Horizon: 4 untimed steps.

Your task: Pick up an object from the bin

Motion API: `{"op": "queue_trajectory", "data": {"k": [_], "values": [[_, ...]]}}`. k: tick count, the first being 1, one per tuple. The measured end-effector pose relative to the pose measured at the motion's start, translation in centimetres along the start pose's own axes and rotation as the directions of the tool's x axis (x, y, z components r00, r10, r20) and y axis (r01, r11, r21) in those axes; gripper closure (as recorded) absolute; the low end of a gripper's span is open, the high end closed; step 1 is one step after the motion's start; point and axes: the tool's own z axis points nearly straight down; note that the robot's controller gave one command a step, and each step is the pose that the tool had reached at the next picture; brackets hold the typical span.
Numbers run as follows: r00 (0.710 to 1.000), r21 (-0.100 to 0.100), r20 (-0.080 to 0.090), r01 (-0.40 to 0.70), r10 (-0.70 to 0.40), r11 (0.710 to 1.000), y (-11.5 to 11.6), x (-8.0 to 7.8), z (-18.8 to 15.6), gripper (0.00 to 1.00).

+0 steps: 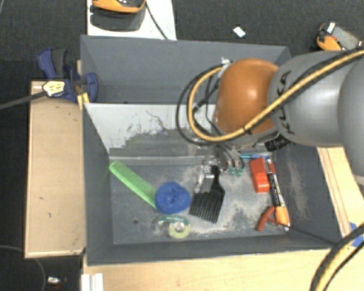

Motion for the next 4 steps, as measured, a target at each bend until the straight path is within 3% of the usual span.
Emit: {"op": "queue_trajectory", "data": {"k": [1, 2, 3, 4], "values": [[1.000, 0.000, 0.006, -0.002, 0.002, 1.000, 0.0, -0.2, -0.3, 0.00], [0.980, 0.001, 0.007, 0.197, -0.197, 0.980, 3.9, 2.6, 5.5, 0.00], [0.976, 0.001, 0.008, 0.219, -0.219, 0.976, 4.5, 3.6, 3.2, 0.00], [0.993, -0.003, 0.001, 0.115, -0.115, 0.993, 8.0, 6.4, 3.5, 0.00]]}}
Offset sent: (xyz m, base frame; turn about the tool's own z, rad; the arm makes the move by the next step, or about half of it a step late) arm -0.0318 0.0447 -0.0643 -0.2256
